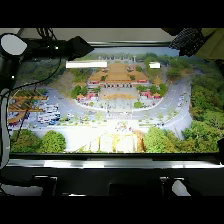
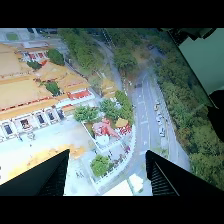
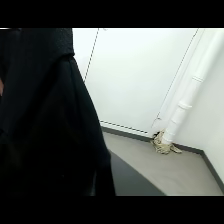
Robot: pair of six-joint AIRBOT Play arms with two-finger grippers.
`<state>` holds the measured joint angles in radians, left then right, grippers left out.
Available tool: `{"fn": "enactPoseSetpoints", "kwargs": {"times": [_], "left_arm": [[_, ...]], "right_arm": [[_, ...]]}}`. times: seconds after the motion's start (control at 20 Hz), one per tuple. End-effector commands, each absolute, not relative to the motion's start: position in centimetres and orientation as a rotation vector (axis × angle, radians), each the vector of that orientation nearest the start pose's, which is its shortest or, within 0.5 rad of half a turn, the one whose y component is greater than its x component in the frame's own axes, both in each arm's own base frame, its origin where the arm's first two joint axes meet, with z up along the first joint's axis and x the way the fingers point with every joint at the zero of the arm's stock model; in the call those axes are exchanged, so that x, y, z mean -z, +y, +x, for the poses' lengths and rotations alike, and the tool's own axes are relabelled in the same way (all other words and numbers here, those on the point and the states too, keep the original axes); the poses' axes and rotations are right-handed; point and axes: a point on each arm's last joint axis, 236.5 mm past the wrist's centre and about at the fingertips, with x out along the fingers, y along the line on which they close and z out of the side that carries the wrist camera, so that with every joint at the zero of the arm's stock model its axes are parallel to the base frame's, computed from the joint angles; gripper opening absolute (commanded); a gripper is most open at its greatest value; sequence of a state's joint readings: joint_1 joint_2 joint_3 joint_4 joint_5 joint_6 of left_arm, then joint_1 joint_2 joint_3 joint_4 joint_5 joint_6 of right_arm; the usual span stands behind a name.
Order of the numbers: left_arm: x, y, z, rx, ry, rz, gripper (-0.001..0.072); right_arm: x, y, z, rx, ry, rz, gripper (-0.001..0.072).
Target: Fold the clothes and pants, and hang the long-sleeved shirts on hangers.
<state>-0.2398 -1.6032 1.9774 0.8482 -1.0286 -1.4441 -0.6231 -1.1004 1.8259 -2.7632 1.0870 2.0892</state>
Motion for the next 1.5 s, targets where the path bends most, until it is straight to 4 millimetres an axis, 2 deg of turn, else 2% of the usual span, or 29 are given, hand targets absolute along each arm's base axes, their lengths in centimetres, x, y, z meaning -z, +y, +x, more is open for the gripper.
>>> {"fn": "enactPoseSetpoints", "kwargs": {"times": [0.0,0.2,0.45,0.65,0.7,0.75,0.8,0.85,0.9,1.0,1.05,1.1,1.2,1.25,1.3,1.35,1.4,1.45], "left_arm": [[-25.6,-26.0,50.2,0.737,0.647,-0.372,0.0527],[-25.6,-26.0,50.2,0.737,0.648,-0.371,0.0527],[-25.6,-26.0,50.2,0.738,0.648,-0.372,0.0527],[-25.6,-26.0,50.2,0.737,0.648,-0.372,0.0527],[-25.6,-26.0,50.2,0.737,0.648,-0.372,0.0527],[-25.6,-26.0,50.2,0.737,0.648,-0.372,0.0528],[-25.6,-26.0,50.2,0.738,0.648,-0.372,0.053],[-25.7,-26.0,50.1,0.734,0.65,-0.384,0.053],[-25.8,-25.9,50.1,0.728,0.655,-0.401,0.0531],[-26.1,-25.7,50.1,0.722,0.652,-0.409,0.0531],[-26.5,-25.4,50.0,0.72,0.646,-0.409,0.0532],[-27.1,-24.8,50.0,0.712,0.632,-0.41,0.0532],[-28.4,-22.7,50.0,0.662,0.616,-0.443,0.0532],[-29.1,-20.8,50.1,0.611,0.607,-0.45,0.0532],[-29.6,-18.9,50.0,0.559,0.602,-0.44,0.0531],[-29.9,-17.0,49.6,0.51,0.6,-0.407,0.0529],[-30.0,-15.3,49.1,0.467,0.603,-0.367,0.0526],[-30.1,-13.6,48.5,0.421,0.61,-0.322,0.0502]], "right_arm": [[-47.3,-35.7,15.7,1.614,0.189,-0.289,0.0039],[-46.6,-36.2,16.6,1.599,0.204,-0.282,0.004],[-47.0,-36.2,17.2,1.582,0.18,-0.291,0.0041],[-46.4,-36.5,17.4,1.581,0.195,-0.281,0.0049],[-46.4,-36.5,17.4,1.581,0.195,-0.28,0.0096],[-46.4,-36.4,17.3,1.582,0.196,-0.278,0.024],[-46.4,-36.3,17.0,1.589,0.197,-0.269,0.0444],[-46.4,-36.1,16.6,1.59,0.192,-0.255,0.0544],[-46.7,-35.6,16.1,1.589,0.18,-0.239,0.0553],[-48.1,-34.4,14.4,1.592,0.13,-0.226,0.0581],[-49.3,-33.5,13.4,1.587,0.088,-0.229,0.0628],[-50.6,-32.5,12.5,1.577,0.04,-0.239,0.0628],[-54.1,-30.1,11.1,1.525,-0.09,-0.282,0.0628],[-56.2,-28.5,11.4,1.448,-0.181,-0.306,0.0628],[-58.1,-26.8,12.5,1.336,-0.28,-0.314,0.0627],[-60.0,-24.5,14.4,1.175,-0.397,-0.289,0.0614],[-61.2,-22.4,16.6,1.007,-0.496,-0.222,0.0613],[-61.4,-20.7,19.5,0.818,-0.571,-0.073,0.0606]]}}
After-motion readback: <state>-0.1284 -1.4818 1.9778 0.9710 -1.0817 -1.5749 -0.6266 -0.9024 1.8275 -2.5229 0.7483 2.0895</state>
